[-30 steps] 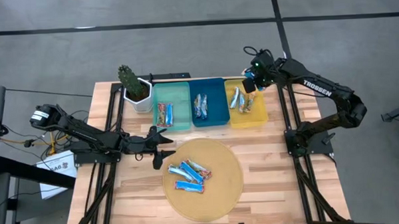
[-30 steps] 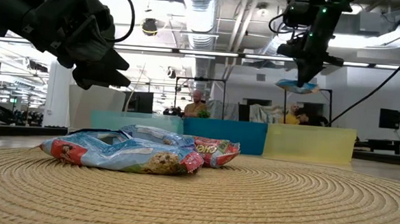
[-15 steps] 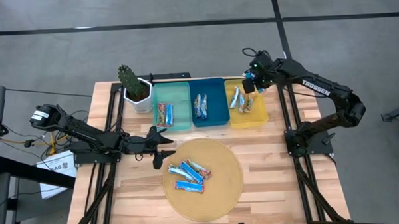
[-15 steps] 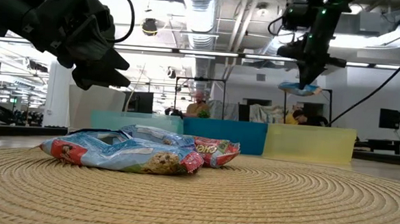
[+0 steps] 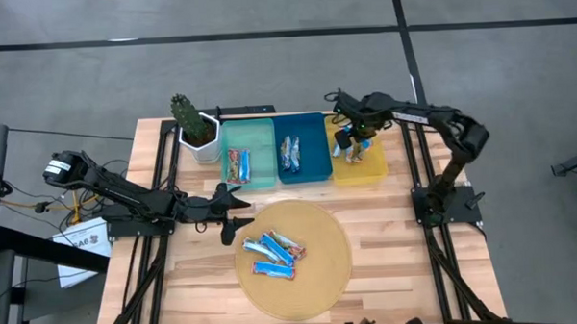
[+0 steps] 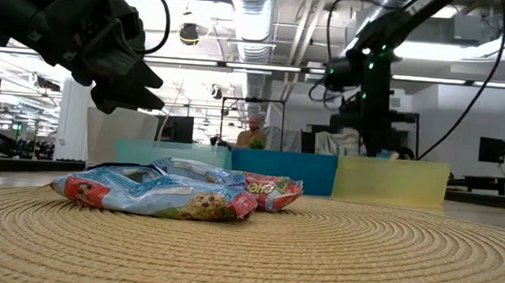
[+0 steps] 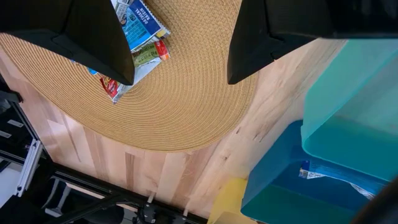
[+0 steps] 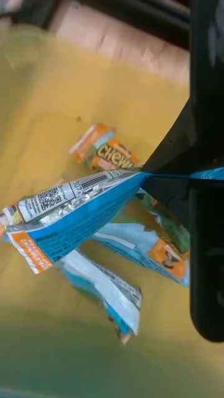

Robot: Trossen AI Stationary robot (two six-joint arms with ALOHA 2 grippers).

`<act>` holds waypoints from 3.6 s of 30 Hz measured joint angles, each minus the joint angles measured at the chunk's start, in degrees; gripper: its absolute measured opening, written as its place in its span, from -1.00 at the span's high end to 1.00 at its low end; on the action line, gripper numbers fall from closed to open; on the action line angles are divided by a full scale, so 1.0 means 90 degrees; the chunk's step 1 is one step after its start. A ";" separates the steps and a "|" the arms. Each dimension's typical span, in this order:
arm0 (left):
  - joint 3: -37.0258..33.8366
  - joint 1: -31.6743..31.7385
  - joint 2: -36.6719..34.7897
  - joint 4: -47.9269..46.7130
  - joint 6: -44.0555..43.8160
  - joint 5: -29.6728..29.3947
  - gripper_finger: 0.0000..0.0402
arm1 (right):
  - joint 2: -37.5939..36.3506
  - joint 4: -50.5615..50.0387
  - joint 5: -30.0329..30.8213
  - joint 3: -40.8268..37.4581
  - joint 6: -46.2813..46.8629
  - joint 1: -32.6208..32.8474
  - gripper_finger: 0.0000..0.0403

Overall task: Pick and place Granola Bars by type
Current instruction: Put the yellow granola bar into the yellow bin

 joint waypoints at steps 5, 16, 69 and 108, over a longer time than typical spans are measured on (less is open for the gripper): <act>0.0000 0.0000 0.0000 0.0000 0.0002 0.0005 -0.24 | 0.0424 0.0114 -0.0045 0.0000 0.0021 -0.0006 1.00; 0.0000 0.0000 0.0001 0.0000 -0.0137 0.0006 -0.24 | 0.0641 0.0316 -0.0182 0.0005 0.1135 -0.0206 1.00; 0.0000 0.0000 0.0000 0.0000 -0.0608 0.0270 -0.24 | 0.0634 0.0156 -0.0469 0.0005 0.2677 -0.0080 0.24; 0.0000 0.0000 0.0000 0.0002 -0.0591 0.0263 -0.24 | -0.1379 0.1150 0.0014 0.0010 -0.3009 0.2784 0.13</act>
